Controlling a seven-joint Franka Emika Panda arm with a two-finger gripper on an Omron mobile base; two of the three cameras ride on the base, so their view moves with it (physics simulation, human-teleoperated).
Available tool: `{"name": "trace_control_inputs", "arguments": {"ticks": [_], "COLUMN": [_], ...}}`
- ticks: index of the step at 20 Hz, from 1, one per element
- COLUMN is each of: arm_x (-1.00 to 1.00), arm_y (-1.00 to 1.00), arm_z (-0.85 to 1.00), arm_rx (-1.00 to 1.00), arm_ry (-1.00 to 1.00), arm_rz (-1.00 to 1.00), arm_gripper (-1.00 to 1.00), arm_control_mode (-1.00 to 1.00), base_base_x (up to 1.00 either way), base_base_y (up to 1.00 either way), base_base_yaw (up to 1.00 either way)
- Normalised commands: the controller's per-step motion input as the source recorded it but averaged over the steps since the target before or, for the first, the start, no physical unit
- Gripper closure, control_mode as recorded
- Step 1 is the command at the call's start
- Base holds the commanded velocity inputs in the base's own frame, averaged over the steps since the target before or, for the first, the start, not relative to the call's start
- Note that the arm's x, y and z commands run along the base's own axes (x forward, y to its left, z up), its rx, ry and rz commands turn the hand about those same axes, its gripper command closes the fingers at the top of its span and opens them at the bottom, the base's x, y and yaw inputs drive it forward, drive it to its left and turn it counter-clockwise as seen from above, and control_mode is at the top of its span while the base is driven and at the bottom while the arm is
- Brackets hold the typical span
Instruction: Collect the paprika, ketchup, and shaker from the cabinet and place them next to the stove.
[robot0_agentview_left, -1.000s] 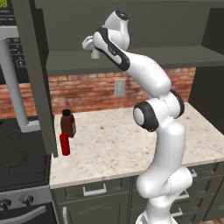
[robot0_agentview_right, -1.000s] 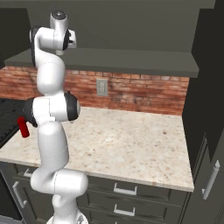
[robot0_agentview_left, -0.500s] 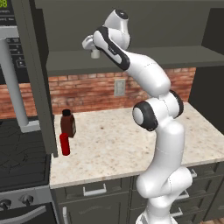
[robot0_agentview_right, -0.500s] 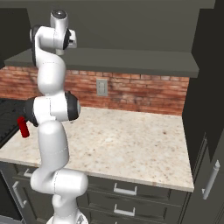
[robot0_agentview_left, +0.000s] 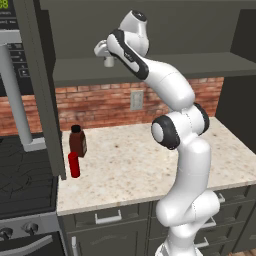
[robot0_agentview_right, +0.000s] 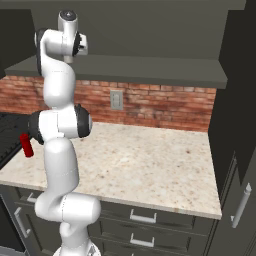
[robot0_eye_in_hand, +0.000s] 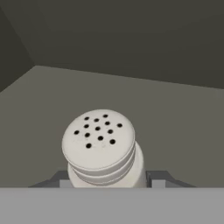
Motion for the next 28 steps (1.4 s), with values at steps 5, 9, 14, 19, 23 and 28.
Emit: {"name": "trace_control_inputs", "arguments": {"ticks": [5,9,14,19,23,28], "arm_x": [-0.36,-0.78,-0.99,-1.00,-1.00,-1.00], "arm_y": [0.00,-0.03,-0.11,-0.05,-0.17,-0.36], "arm_z": [-0.16,-0.12,-0.03,-0.07,-0.07,0.00], "arm_rx": [0.00,0.00,0.00,0.00,0.00,0.00], "arm_ry": [-0.02,-0.11,-0.15,-0.20,-0.25,-0.22], "arm_rz": [0.00,0.00,0.00,0.04,0.07,0.08], "arm_gripper": [1.00,1.00,1.00,1.00,1.00,1.00], "arm_control_mode": [-1.00,-1.00,-1.00,-1.00,-1.00,-1.00], "base_base_x": [0.00,0.00,0.00,0.00,0.00,0.00], "base_base_y": [0.00,0.00,0.00,0.00,0.00,0.00], "base_base_yaw": [0.00,0.00,0.00,0.00,0.00,0.00]}}
